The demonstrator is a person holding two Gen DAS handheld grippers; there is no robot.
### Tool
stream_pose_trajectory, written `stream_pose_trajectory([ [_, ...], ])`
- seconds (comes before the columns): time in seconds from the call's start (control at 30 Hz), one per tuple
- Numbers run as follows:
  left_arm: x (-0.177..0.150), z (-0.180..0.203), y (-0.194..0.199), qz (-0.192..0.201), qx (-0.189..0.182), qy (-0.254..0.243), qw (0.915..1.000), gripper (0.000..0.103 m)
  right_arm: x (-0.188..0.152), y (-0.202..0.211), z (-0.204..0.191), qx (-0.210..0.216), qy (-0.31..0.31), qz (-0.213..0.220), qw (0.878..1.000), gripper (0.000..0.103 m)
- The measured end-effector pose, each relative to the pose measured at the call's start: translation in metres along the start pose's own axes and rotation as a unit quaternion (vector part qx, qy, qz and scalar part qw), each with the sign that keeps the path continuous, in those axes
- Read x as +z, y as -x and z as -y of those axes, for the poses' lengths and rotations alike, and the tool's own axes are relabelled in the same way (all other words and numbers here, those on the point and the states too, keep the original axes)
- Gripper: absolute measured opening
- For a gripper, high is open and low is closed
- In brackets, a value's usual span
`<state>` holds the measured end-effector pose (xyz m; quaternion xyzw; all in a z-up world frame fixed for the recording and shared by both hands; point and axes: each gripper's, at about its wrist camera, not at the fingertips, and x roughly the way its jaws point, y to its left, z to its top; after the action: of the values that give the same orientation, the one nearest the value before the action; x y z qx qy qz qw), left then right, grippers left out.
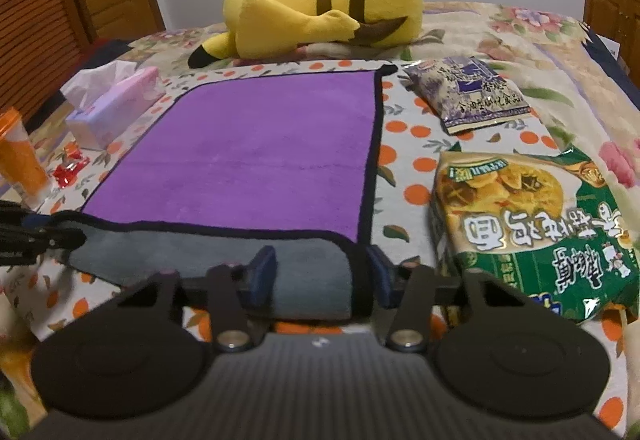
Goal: Fold towel
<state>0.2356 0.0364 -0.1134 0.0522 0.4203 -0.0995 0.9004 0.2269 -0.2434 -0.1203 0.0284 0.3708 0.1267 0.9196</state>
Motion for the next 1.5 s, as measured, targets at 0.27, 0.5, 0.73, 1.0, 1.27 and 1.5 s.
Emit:
stream_pose_trajectory([
  [0.27,0.001,0.001,0.002,0.003,-0.004,0.002,1.0,0.018,0.005,0.005,0.003,0.008,0.015,-0.014,1.0,0.019],
  [0.5,0.0,0.002,0.003,0.004,-0.002,-0.002,1.0,0.018,0.004,0.003,0.004,-0.004,0.045,-0.026,0.999,0.004],
  [0.73,0.002,0.002,0.008,0.013,-0.009,0.007,0.9998,0.008,0.007,0.01,0.001,0.0,0.054,-0.007,0.998,0.003],
  [1.0,0.012,0.004,0.027,0.046,-0.022,0.015,0.9986,0.007,0.013,0.024,0.002,-0.002,0.045,0.045,0.998,0.003],
  [1.27,0.023,0.009,0.052,0.091,-0.034,0.023,0.995,0.007,0.019,0.033,0.001,-0.001,0.046,0.082,0.996,0.003],
  [1.5,0.031,0.006,0.054,0.11,-0.031,0.032,0.9929,0.006,0.02,0.034,-0.002,-0.002,0.049,0.096,0.994,0.003],
])
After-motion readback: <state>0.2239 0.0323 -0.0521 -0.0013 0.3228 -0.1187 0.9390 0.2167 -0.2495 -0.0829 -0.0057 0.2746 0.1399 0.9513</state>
